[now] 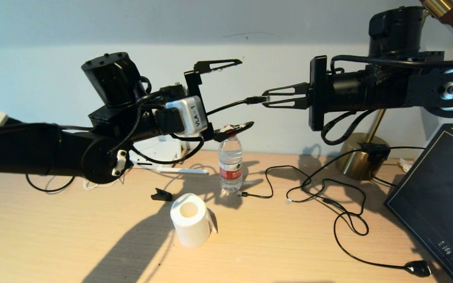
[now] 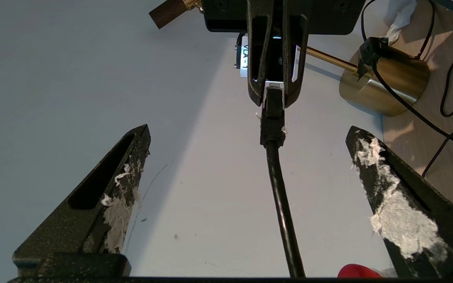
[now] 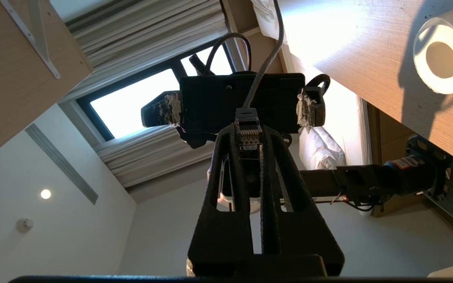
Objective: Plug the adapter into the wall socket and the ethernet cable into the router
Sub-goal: Hand it to the other hand
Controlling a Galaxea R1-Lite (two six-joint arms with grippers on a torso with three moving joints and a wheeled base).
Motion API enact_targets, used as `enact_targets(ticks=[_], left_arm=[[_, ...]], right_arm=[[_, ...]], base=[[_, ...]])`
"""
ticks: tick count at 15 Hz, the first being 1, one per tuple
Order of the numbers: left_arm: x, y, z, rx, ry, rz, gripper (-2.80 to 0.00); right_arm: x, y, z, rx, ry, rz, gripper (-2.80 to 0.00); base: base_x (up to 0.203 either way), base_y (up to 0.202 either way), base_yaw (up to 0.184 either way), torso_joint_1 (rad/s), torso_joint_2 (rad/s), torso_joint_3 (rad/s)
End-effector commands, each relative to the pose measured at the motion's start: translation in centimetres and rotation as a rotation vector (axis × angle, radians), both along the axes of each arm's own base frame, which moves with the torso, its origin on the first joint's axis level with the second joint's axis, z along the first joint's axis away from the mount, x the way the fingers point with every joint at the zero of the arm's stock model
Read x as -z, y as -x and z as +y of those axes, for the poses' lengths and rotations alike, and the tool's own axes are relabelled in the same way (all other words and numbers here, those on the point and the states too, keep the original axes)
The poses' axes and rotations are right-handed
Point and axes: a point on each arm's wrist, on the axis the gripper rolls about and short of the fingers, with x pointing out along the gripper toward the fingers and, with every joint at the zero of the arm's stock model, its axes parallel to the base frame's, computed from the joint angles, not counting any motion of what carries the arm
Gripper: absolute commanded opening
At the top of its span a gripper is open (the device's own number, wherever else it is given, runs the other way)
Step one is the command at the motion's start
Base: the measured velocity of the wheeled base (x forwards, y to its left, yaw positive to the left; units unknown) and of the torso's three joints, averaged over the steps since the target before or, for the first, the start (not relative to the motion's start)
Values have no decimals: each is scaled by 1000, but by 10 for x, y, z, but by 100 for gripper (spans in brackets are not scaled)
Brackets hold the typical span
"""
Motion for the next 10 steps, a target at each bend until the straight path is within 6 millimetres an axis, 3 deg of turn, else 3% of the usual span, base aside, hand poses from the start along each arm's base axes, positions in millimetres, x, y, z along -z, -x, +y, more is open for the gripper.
enact_targets(ticks=[1, 9, 10], left_arm=[[2, -1, 0, -1, -3, -10, 0], [-1, -4, -2, -3, 3, -18, 0], [0, -4, -3, -1, 3, -15, -280]], right_arm=[[-1, 1, -1, -1, -8, 27, -280], [0, 1, 5, -13, -13, 36, -280], [0, 1, 5, -13, -12, 37, -280]], base=[[0, 0, 0, 0, 0, 0], [0, 0, 0, 0, 0, 0], [0, 0, 0, 0, 0, 0]])
